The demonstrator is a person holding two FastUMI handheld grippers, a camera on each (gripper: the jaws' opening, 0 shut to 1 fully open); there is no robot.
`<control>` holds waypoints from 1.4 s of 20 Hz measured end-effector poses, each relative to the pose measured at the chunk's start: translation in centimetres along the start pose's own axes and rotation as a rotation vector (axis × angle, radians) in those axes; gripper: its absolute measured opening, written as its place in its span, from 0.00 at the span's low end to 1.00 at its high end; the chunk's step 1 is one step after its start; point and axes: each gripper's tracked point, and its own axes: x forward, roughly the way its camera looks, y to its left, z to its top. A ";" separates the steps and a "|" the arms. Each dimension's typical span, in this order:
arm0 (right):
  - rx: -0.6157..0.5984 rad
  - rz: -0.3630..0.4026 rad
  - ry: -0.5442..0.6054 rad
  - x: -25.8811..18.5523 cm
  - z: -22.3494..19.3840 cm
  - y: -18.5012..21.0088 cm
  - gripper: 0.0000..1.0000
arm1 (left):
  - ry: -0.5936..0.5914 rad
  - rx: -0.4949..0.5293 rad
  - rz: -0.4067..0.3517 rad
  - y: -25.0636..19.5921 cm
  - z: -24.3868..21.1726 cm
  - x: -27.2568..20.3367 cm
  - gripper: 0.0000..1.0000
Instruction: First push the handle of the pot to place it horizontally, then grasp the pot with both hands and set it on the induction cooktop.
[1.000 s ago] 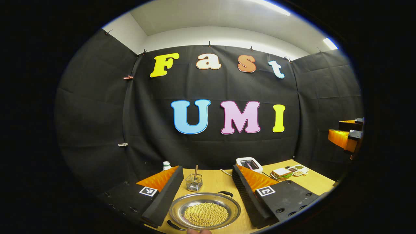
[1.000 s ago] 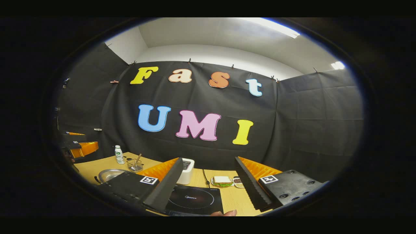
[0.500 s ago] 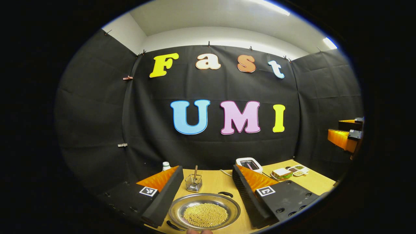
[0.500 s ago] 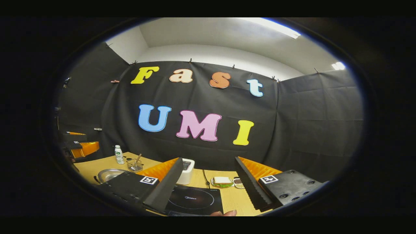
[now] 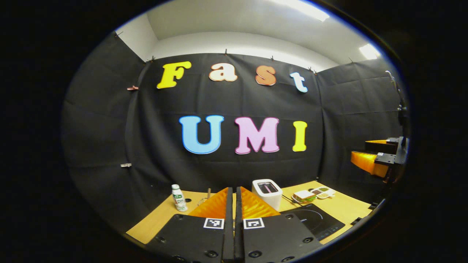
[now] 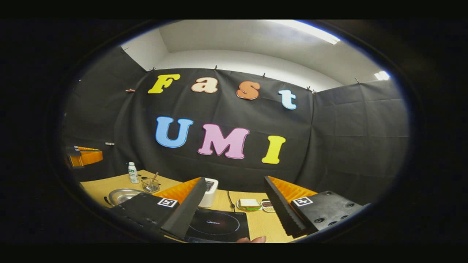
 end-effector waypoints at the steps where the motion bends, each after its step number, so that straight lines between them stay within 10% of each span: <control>1: -0.001 0.002 0.001 0.0 0.0 0.1 0.98 | 0.039 0.005 -0.017 0.2 -1.1 0.0 0.05; 20: -0.021 -0.006 0.045 -0.5 -1.6 -0.4 0.98 | 1.038 -0.263 -0.219 -0.8 -29.0 -7.3 0.05; 28: -0.045 -0.004 0.048 -0.6 -2.1 -0.3 0.98 | 1.186 -0.185 -0.194 3.7 -32.8 -6.2 0.05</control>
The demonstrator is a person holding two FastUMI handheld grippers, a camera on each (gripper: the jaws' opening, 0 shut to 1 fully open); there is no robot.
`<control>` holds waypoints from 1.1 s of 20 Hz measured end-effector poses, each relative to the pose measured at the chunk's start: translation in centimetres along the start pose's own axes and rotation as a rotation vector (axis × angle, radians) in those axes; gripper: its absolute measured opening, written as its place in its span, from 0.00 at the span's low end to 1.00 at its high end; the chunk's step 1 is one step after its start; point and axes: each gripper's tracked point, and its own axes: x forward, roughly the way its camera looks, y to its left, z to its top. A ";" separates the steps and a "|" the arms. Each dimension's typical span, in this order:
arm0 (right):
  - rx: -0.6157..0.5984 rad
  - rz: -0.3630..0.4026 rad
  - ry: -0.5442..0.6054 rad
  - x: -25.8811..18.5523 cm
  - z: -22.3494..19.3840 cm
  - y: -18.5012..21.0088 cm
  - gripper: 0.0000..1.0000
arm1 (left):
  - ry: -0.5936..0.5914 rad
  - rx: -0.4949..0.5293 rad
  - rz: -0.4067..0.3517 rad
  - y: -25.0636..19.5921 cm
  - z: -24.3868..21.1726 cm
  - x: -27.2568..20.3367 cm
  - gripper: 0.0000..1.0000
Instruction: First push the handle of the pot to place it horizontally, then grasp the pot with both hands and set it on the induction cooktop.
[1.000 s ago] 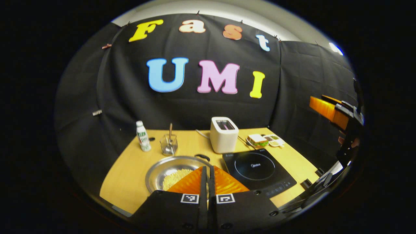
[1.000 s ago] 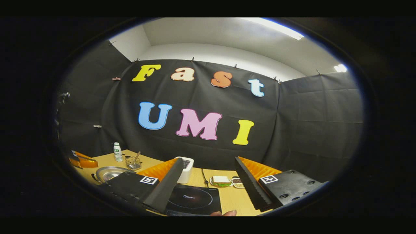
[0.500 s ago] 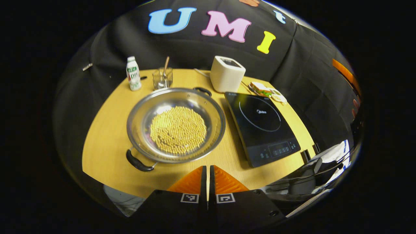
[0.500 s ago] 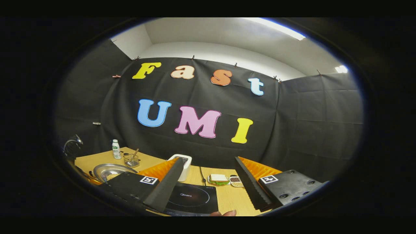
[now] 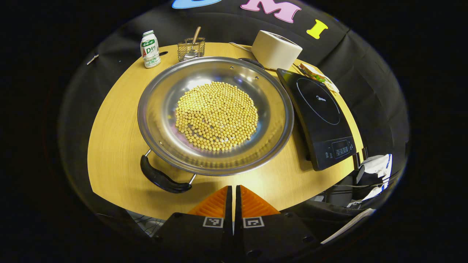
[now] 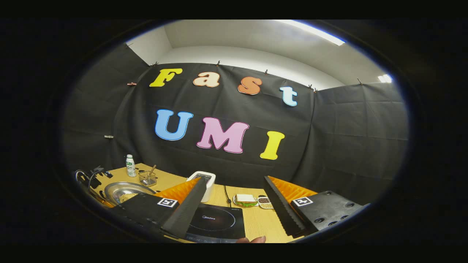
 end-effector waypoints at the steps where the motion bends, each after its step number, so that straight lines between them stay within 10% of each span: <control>1: -0.004 -0.004 -0.002 -0.1 0.0 -0.1 0.98 | 0.007 0.006 0.012 0.6 0.1 0.2 0.05; 22: -0.022 0.003 0.026 0.6 -1.6 1.2 0.98 | 0.006 0.103 0.068 8.5 2.4 0.4 0.05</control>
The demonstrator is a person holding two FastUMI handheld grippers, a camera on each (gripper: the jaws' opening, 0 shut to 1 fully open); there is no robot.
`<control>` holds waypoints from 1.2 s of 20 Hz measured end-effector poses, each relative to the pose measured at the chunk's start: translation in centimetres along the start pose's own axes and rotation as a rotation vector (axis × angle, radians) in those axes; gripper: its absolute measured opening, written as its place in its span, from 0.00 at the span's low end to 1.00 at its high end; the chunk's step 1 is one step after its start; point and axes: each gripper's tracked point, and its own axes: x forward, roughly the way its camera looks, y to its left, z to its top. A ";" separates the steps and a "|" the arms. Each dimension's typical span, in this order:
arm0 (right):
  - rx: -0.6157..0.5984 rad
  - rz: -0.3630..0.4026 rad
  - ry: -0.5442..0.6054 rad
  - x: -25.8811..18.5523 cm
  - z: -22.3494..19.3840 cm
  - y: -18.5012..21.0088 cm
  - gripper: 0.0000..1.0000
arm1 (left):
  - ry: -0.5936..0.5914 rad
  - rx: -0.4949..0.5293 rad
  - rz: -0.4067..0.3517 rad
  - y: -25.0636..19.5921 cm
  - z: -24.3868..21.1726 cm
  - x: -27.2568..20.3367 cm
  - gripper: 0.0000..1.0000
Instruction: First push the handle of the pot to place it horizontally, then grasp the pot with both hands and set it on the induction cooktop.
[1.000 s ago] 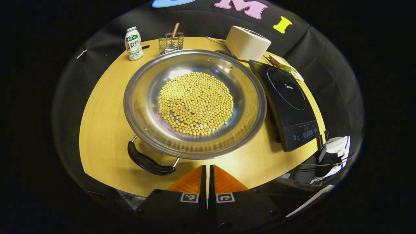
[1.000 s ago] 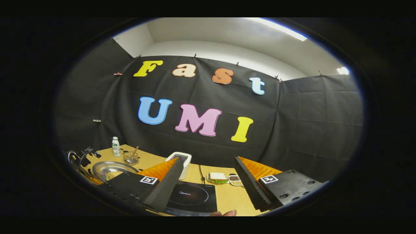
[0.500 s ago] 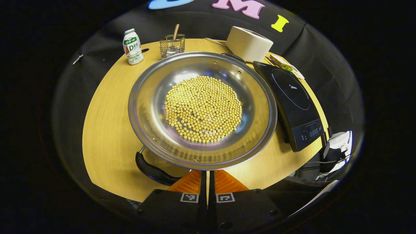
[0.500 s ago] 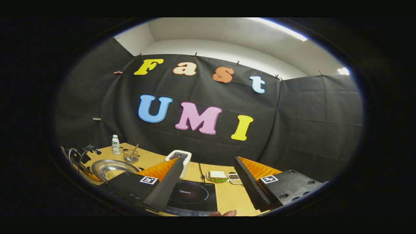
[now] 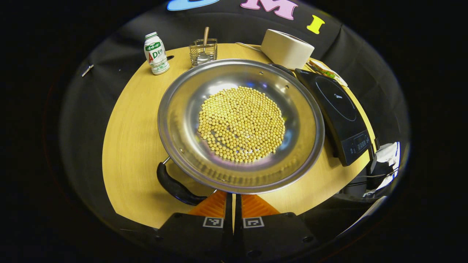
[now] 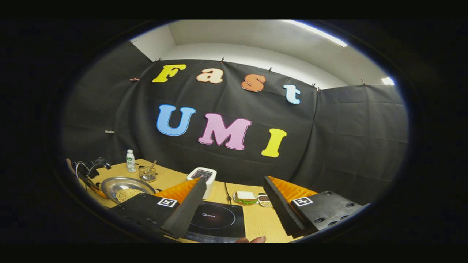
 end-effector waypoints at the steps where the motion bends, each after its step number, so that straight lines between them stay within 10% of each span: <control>1: -0.001 -0.001 0.000 0.1 0.0 0.0 0.98 | 0.003 0.006 0.011 0.7 0.1 0.0 0.05; 24: -0.045 -0.025 0.058 1.9 -2.4 0.3 0.98 | 0.011 0.060 0.229 14.6 9.0 3.8 0.05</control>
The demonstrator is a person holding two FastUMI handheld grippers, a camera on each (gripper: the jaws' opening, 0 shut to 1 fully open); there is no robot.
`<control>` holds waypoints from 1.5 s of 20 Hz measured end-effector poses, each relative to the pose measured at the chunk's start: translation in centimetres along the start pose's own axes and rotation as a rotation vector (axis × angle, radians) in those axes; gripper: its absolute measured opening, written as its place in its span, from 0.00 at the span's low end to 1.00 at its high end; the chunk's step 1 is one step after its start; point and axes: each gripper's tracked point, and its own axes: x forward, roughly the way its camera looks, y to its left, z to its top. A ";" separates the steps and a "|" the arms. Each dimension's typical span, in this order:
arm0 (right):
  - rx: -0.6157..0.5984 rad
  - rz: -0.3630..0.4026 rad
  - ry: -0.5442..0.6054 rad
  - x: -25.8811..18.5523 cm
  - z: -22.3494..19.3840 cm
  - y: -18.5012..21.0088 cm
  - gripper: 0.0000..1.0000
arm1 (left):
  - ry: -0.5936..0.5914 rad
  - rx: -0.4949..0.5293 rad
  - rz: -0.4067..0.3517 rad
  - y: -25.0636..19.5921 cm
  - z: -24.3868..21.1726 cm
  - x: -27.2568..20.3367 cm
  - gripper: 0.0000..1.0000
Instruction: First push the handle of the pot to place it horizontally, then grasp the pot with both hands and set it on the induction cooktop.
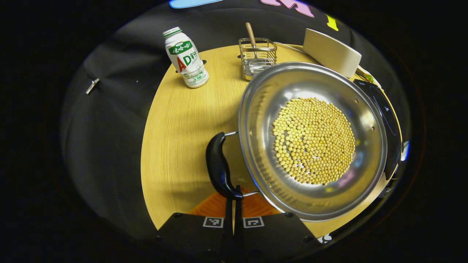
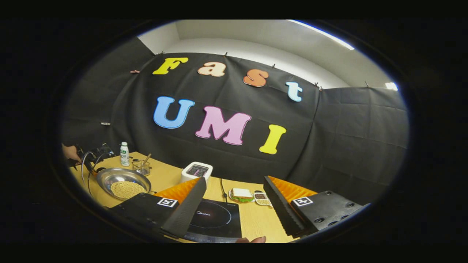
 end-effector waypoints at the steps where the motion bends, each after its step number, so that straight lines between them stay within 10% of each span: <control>1: 0.000 0.001 0.005 0.0 -0.2 0.0 0.98 | -0.003 -0.002 0.002 0.2 0.3 -0.1 0.05; 18: 0.078 0.109 0.079 1.1 -1.7 4.3 0.98 | -0.329 -0.104 0.125 3.3 1.8 -8.7 0.05; 26: 0.194 0.230 0.205 4.8 -4.6 11.0 0.98 | -0.499 -0.215 0.025 2.5 3.6 -10.0 0.94; 30: 0.292 0.273 0.304 6.9 -7.1 15.1 0.98 | -0.471 -0.238 -0.015 1.6 3.9 -8.1 0.96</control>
